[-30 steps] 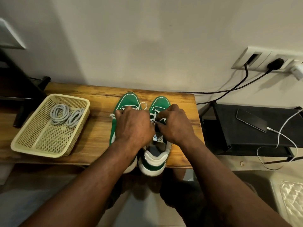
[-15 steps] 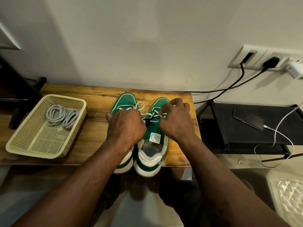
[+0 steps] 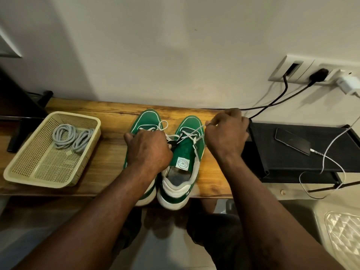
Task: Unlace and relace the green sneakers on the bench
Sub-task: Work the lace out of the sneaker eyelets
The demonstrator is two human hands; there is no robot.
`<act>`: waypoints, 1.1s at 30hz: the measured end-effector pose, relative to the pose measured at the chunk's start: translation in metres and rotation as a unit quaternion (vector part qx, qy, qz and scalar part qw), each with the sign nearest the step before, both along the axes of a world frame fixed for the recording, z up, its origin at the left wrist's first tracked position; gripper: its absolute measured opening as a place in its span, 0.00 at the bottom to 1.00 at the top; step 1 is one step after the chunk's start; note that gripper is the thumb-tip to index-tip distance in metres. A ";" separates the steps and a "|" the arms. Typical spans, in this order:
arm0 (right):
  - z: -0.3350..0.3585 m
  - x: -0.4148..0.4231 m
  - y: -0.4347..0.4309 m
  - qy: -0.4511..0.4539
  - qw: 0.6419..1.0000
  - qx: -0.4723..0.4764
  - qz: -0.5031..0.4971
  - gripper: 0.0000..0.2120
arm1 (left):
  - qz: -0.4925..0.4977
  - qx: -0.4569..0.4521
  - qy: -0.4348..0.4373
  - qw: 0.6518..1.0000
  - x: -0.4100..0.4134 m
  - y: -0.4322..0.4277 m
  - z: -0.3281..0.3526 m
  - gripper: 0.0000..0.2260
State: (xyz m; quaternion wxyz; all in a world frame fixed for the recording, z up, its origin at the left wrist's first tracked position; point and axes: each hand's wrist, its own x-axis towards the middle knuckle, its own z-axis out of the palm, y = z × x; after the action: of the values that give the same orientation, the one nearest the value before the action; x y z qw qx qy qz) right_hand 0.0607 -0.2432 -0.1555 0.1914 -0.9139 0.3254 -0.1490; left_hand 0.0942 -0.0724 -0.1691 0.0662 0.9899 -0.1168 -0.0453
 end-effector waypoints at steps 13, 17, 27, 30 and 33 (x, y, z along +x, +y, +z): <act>-0.028 -0.003 0.039 0.182 0.959 -0.067 0.205 0.17 | -0.012 -0.032 0.020 0.999 -0.001 0.001 -0.003 0.07; -0.012 0.002 0.028 0.068 0.981 -0.027 0.181 0.09 | -0.014 -0.001 0.018 1.000 -0.004 0.001 -0.002 0.06; -0.018 -0.007 0.036 0.139 0.954 -0.035 0.263 0.19 | -0.022 -0.028 0.031 0.999 -0.001 0.001 -0.007 0.10; -0.018 -0.005 0.041 0.139 0.962 -0.048 0.231 0.18 | -0.038 -0.025 0.032 0.998 -0.003 0.003 -0.010 0.13; -0.020 -0.005 0.040 0.128 0.965 -0.034 0.225 0.18 | -0.044 -0.025 0.034 0.998 -0.004 0.002 -0.011 0.13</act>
State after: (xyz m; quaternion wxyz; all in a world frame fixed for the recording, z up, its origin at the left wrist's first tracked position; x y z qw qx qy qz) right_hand 0.0558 -0.2032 -0.1755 0.1454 -0.9810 0.1284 0.0055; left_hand 0.0904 -0.0702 -0.1801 0.0927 0.9797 -0.1593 -0.0785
